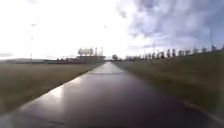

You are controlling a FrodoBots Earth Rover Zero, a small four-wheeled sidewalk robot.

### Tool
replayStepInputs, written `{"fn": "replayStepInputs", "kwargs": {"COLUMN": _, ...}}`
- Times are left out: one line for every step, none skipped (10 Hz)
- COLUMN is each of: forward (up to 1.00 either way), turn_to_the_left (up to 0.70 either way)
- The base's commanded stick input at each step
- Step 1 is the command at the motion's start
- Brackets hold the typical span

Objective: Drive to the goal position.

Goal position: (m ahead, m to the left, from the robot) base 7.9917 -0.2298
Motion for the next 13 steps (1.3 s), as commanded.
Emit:
{"fn": "replayStepInputs", "kwargs": {"forward": 1.00, "turn_to_the_left": 0.00}}
{"fn": "replayStepInputs", "kwargs": {"forward": 1.00, "turn_to_the_left": 0.00}}
{"fn": "replayStepInputs", "kwargs": {"forward": 1.00, "turn_to_the_left": 0.00}}
{"fn": "replayStepInputs", "kwargs": {"forward": 1.00, "turn_to_the_left": 0.00}}
{"fn": "replayStepInputs", "kwargs": {"forward": 1.00, "turn_to_the_left": 0.00}}
{"fn": "replayStepInputs", "kwargs": {"forward": 1.00, "turn_to_the_left": 0.00}}
{"fn": "replayStepInputs", "kwargs": {"forward": 1.00, "turn_to_the_left": 0.00}}
{"fn": "replayStepInputs", "kwargs": {"forward": 1.00, "turn_to_the_left": 0.00}}
{"fn": "replayStepInputs", "kwargs": {"forward": 1.00, "turn_to_the_left": 0.00}}
{"fn": "replayStepInputs", "kwargs": {"forward": 1.00, "turn_to_the_left": 0.00}}
{"fn": "replayStepInputs", "kwargs": {"forward": 1.00, "turn_to_the_left": 0.28}}
{"fn": "replayStepInputs", "kwargs": {"forward": 1.00, "turn_to_the_left": 0.36}}
{"fn": "replayStepInputs", "kwargs": {"forward": 1.00, "turn_to_the_left": 0.38}}
